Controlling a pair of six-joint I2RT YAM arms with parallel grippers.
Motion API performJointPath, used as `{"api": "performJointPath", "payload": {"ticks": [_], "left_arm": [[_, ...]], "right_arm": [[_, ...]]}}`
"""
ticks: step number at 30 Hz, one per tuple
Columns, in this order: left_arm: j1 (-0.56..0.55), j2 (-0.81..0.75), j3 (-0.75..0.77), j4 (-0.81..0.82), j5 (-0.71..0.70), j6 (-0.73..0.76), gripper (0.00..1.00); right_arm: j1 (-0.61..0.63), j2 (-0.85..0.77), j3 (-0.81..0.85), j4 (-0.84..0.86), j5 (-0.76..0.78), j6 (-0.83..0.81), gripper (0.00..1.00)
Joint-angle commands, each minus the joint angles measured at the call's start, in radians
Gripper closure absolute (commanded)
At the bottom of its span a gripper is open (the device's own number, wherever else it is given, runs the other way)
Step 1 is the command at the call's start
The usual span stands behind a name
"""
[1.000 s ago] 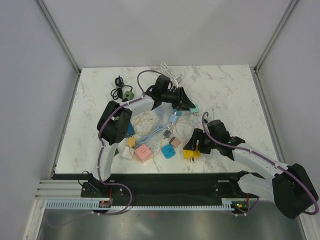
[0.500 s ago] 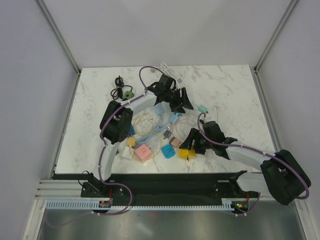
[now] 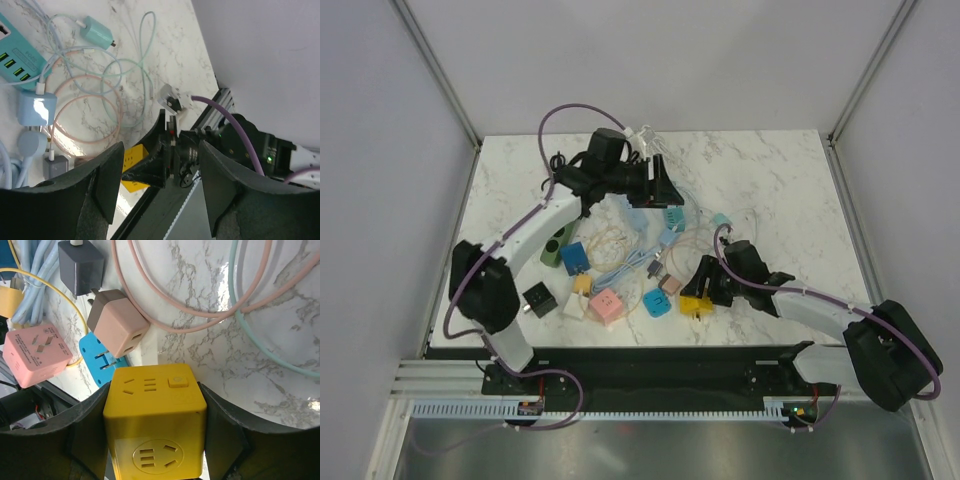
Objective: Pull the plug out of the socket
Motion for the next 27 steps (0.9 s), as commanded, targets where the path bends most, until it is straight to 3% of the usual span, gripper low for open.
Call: {"api": "performJointPath", "payload": {"ticks": [1, 3, 6, 8, 9, 22, 27], "left_arm": [[0.036, -0.18, -0.106, 0.039, 0.068, 0.061, 0.32], [0.047, -0.254, -0.194, 0.054, 0.075, 0.061, 0.3], [0.054, -0.387, -0.324, 0.079, 0.078, 0.053, 0.29], [0.057, -0.481, -0.391, 0.096, 0.082, 0.038, 0.28], [0.057, -0.515, -0.459, 0.103, 0.083, 0.032, 0.28], [0.059, -0.992, -0.922, 0.145, 0.055, -0.099, 0.26], [0.059, -1.197, -1.087, 0.151, 0.032, -0.172, 0.26]], "right_arm": [[0.0, 0.0, 0.029, -0.114, 0.113, -0.075, 0.45], [0.0, -0.003, 0.049, -0.147, 0.132, -0.095, 0.29], [0.001, -0.006, 0.086, -0.198, 0.152, -0.126, 0.14], [0.0, -0.009, 0.118, -0.226, 0.162, -0.138, 0.11], [0.0, -0.012, 0.131, -0.247, 0.169, -0.144, 0.02], [0.0, -0.144, 0.305, -0.411, 0.213, -0.184, 0.02], [0.0, -0.243, 0.292, -0.425, 0.228, -0.137, 0.02]]}}
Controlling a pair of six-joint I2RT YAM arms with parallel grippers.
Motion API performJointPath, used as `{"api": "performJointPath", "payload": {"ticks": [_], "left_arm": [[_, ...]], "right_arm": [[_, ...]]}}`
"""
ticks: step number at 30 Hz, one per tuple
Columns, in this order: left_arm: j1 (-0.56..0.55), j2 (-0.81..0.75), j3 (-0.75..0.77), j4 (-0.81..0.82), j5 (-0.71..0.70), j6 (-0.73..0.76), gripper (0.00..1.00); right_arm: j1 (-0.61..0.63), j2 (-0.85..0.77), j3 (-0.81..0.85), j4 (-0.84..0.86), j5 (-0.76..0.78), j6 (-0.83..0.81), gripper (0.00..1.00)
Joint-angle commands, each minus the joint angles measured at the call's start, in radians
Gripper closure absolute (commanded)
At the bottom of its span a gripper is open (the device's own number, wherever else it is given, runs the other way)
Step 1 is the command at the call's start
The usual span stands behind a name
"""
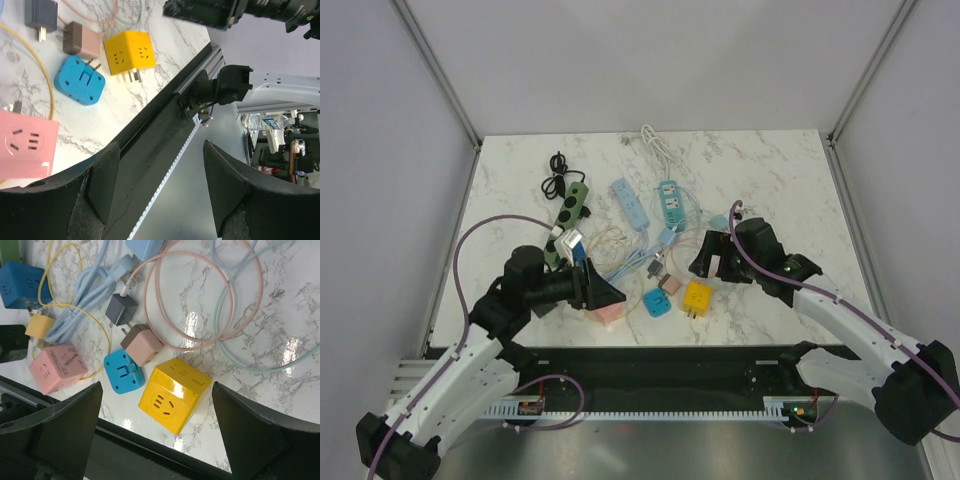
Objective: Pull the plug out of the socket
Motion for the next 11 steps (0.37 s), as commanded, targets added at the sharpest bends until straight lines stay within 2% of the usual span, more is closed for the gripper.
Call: {"api": "performJointPath", "payload": {"ticks": [1, 6, 9, 11], "left_arm": [[0.001, -0.125, -0.089, 0.035, -0.019, -0.091, 0.26], [0.001, -0.301, -0.247, 0.052, -0.022, -0.201, 0.25], [0.001, -0.413, -0.33, 0.086, -0.005, -0.27, 0.25], [0.001, -0.503, -0.4, 0.158, 0.022, -0.317, 0.24]], "right_arm": [[0.0, -0.084, 0.002, -0.028, 0.046, 0.037, 0.02], [0.0, -0.214, -0.097, 0.024, 0.05, 0.118, 0.02], [0.0, -0.34, -0.266, 0.133, 0.052, 0.206, 0.02], [0.0, -0.43, -0.315, 0.193, 0.003, 0.237, 0.02]]}}
